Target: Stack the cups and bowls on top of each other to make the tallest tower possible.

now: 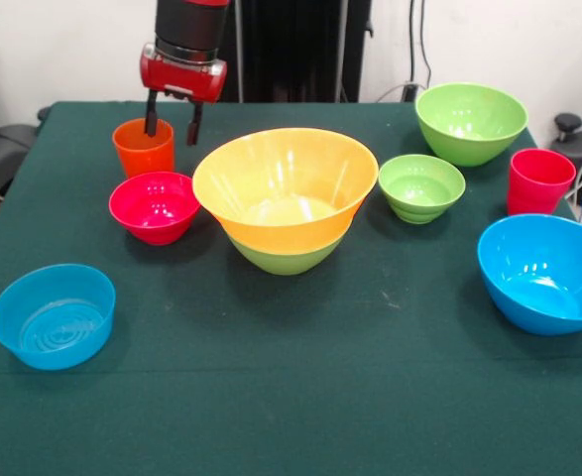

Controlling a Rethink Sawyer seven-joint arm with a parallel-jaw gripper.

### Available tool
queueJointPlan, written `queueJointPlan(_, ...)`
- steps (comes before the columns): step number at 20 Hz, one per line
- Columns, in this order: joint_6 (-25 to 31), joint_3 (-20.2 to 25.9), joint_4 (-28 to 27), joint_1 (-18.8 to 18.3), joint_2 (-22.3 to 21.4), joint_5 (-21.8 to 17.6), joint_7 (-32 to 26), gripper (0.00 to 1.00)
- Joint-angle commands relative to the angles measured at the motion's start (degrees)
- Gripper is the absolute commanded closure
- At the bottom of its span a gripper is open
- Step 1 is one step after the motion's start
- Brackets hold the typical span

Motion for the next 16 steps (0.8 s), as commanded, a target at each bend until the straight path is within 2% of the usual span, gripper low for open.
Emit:
queueJointPlan(1,-6.5,-2.4,-2.6,3.0,5.9,-2.2,3.9,0.00)
queueJointPlan(4,-6.3,-0.2,-1.4,0.7,5.8,-2.1,2.9,0.00)
queueJointPlan(6,-7.6,0.3,-1.2,0.5,6.4,-2.1,2.9,0.00)
queueJointPlan(16,-14.5,-2.9,-3.0,3.8,9.7,0.6,4.0,0.00)
